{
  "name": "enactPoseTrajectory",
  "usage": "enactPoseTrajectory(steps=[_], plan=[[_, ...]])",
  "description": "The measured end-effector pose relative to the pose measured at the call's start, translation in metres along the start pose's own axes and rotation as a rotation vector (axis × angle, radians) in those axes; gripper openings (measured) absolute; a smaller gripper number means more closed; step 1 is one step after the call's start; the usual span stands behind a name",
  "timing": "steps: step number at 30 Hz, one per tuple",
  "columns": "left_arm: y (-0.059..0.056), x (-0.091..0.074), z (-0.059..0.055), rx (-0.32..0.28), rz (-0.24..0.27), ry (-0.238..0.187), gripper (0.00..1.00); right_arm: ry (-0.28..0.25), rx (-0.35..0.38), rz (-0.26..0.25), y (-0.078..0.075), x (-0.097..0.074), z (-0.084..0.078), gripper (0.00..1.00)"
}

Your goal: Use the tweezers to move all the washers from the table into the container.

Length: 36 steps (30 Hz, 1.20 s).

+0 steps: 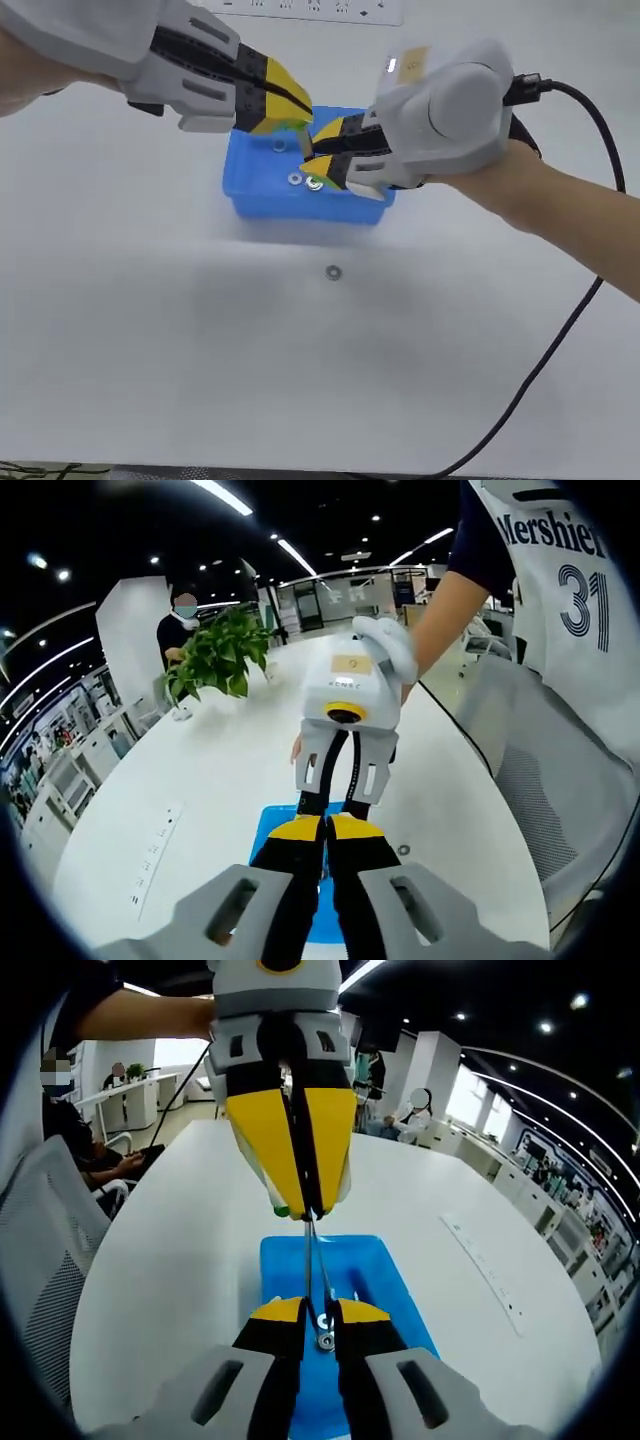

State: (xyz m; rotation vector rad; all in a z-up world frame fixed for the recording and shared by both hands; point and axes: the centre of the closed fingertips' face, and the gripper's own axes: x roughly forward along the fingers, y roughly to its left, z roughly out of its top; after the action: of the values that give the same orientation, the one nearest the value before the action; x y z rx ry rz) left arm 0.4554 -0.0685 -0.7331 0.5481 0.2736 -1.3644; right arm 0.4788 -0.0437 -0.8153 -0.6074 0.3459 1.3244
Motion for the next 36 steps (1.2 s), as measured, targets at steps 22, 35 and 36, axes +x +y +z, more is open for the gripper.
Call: enactPoseTrajectory(steps=[22,35,36], plan=[[-0.043,-0.003,0.042,0.064,-0.031,-0.031,0.05,-0.016,-0.027,-0.028,0.039,-0.052,0.016,0.12],[-0.077,0.018,0.032,0.032,-0.095,-0.025,0.05,0.009,0.021,0.008,0.07,-0.054,-0.011,0.12],[-0.079,0.019,0.03,0.028,-0.101,-0.023,0.05,0.01,0.029,0.014,0.073,-0.052,-0.014,0.12]])
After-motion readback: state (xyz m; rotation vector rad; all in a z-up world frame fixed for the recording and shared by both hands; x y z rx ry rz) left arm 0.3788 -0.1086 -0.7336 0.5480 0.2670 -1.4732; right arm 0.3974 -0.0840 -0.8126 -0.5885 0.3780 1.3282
